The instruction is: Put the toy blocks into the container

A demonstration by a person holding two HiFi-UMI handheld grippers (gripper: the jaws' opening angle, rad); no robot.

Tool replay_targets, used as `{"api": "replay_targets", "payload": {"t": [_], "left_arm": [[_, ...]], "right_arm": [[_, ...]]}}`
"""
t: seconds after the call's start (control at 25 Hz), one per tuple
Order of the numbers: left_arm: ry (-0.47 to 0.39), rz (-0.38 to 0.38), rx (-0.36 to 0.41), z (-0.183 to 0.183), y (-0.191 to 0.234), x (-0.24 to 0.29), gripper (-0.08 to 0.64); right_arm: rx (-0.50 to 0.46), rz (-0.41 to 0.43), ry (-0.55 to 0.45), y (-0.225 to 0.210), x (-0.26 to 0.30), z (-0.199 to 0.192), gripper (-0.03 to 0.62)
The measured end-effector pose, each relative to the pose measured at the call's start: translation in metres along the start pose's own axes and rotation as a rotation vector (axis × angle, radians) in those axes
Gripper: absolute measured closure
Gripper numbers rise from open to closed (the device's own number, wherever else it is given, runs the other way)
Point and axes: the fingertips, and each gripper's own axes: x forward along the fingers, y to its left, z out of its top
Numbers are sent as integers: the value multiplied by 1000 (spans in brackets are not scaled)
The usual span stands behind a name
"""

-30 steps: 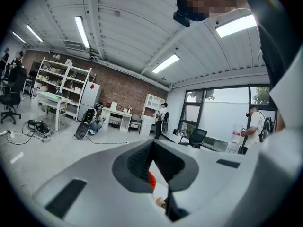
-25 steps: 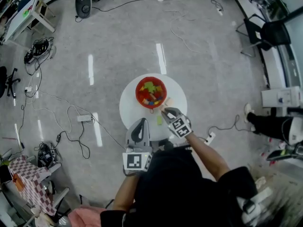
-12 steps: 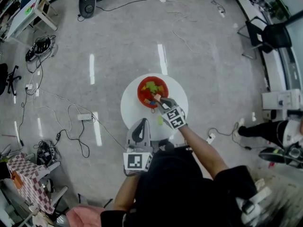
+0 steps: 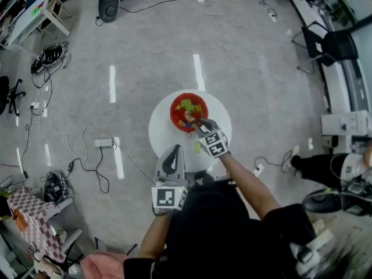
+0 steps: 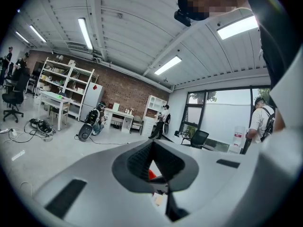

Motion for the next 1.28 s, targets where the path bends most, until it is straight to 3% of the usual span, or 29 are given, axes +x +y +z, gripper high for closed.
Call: {"api": "replay_targets", "payload": {"t": [0.44,0.64,1.0,1.28], "left_arm": [[-11,-18,-9,3,5,-1,561],[-11,-39,-12,2,7,1,561],[-6,-72,2,1,7,8,561],[14,-80,-4,-2,8,9,561]], "right_arm": [[73,-73,-163,-1,-38,16,537],[117,-111,-180,-1,-49,7,582],[195,-127,-112,1,-48,-30,594],[255,-123,31,10,-29,-78,594]]}}
